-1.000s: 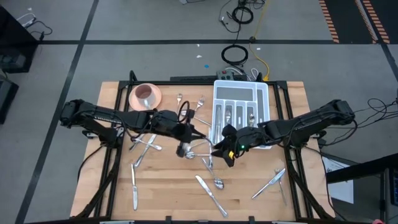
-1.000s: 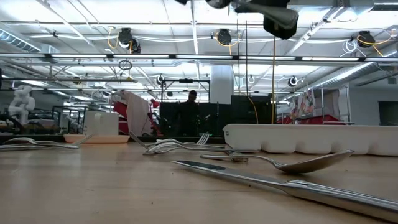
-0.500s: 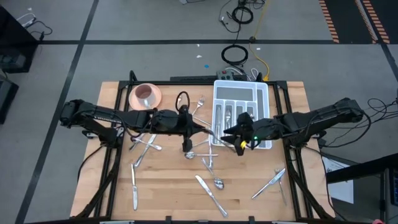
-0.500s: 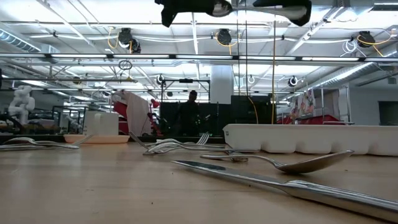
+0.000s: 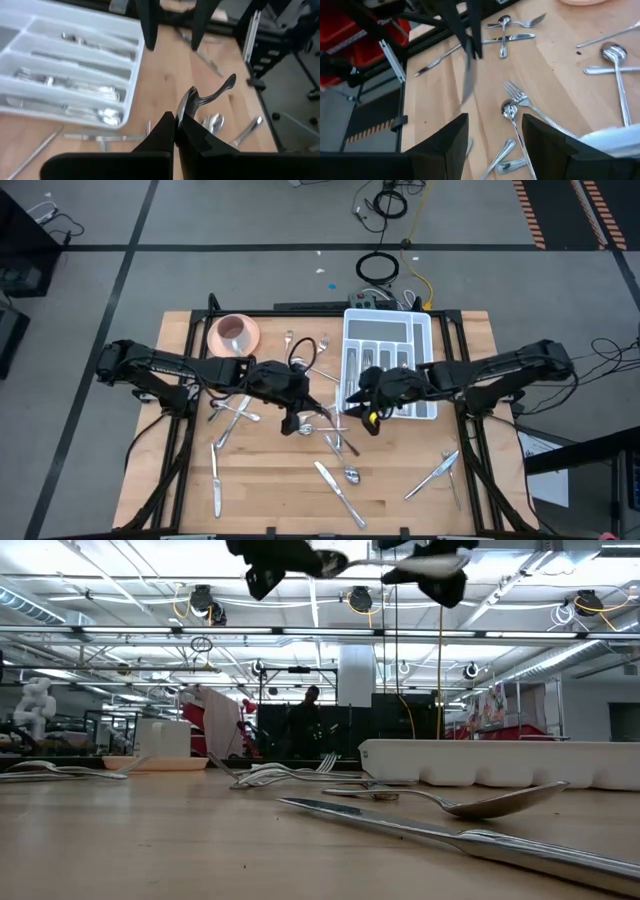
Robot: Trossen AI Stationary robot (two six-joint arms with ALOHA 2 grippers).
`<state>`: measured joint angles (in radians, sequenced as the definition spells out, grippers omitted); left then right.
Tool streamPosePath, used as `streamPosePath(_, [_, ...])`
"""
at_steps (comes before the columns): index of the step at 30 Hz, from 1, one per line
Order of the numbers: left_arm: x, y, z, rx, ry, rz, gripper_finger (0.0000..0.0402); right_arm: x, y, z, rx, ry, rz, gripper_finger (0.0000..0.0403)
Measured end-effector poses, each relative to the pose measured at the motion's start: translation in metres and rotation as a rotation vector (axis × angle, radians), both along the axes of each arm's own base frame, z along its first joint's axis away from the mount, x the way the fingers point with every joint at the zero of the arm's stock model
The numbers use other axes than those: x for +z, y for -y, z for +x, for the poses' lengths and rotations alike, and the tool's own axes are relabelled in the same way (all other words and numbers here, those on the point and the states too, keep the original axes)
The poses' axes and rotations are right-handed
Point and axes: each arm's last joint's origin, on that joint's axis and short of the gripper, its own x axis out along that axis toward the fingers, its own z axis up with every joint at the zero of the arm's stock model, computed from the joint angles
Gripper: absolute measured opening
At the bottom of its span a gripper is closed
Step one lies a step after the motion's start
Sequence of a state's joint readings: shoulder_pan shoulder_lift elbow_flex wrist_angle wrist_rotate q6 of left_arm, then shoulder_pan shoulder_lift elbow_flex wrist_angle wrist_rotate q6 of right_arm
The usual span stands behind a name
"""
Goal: Sort silverware
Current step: Put the silver spoon into the white silverware tray
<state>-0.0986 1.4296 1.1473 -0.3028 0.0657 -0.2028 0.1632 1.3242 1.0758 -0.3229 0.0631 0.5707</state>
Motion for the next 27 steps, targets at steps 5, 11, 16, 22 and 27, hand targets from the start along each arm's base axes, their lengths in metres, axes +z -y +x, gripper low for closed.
streamPosePath(5, [-0.003,0.000,-0.002,-0.001,-0.038,0.002,0.0008,0.010,0.002,0.025,0.081,-0.047,-0.060,0.0177])
streamPosePath(11, [-0.003,0.000,-0.002,-0.001,-0.038,0.002,0.0008,0.008,0.003,0.055,0.147,-0.146,-0.130,0.0176])
streamPosePath(16, [-0.004,0.000,-0.003,-0.001,-0.049,0.003,0.0008,0.005,0.004,0.065,0.179,-0.151,-0.120,0.0176])
streamPosePath(22, [-0.004,0.000,-0.003,-0.002,-0.049,0.004,0.0008,0.005,0.009,0.066,0.166,-0.149,-0.121,0.0176])
streamPosePath(27, [-0.004,0.000,-0.003,-0.002,-0.049,0.004,0.0008,0.006,0.013,0.067,0.178,-0.135,-0.114,0.0176])
